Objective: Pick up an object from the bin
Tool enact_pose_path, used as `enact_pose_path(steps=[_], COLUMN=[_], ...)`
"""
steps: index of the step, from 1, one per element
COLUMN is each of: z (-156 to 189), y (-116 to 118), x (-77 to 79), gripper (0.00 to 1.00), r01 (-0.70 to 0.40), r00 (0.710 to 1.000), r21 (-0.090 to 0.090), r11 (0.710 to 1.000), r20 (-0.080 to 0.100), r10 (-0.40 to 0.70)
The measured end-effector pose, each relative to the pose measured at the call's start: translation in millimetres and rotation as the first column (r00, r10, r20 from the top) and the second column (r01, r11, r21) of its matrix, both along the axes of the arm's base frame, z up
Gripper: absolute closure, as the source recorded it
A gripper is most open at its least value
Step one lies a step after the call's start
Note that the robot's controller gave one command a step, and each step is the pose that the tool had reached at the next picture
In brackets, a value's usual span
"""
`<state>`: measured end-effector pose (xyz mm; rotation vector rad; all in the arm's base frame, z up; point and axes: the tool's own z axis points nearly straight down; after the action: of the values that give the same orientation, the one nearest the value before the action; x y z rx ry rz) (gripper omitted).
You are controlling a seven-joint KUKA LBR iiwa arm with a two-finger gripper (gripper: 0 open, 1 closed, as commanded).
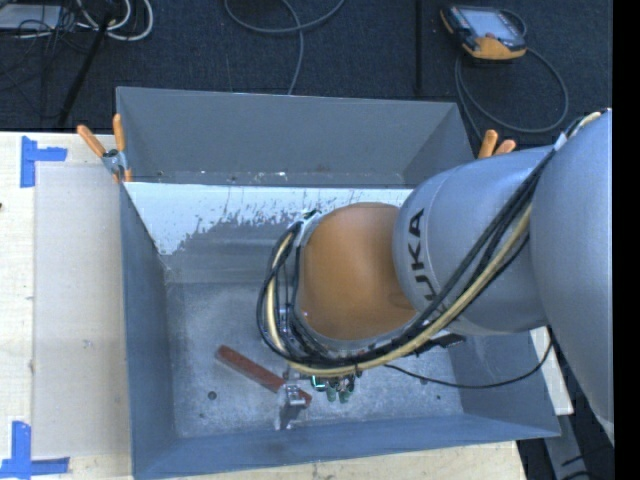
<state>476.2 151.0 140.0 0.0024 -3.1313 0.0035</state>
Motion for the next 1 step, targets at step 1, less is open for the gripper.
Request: enact_pose_path(steps=[1], z=[3.7], y=[-0.4], x=[2.1], gripper=[0.0], r01=[0.003], r00=[1.0], r21=[0.002], r11=[1.0], r20=[0.007], r10=[-0.003])
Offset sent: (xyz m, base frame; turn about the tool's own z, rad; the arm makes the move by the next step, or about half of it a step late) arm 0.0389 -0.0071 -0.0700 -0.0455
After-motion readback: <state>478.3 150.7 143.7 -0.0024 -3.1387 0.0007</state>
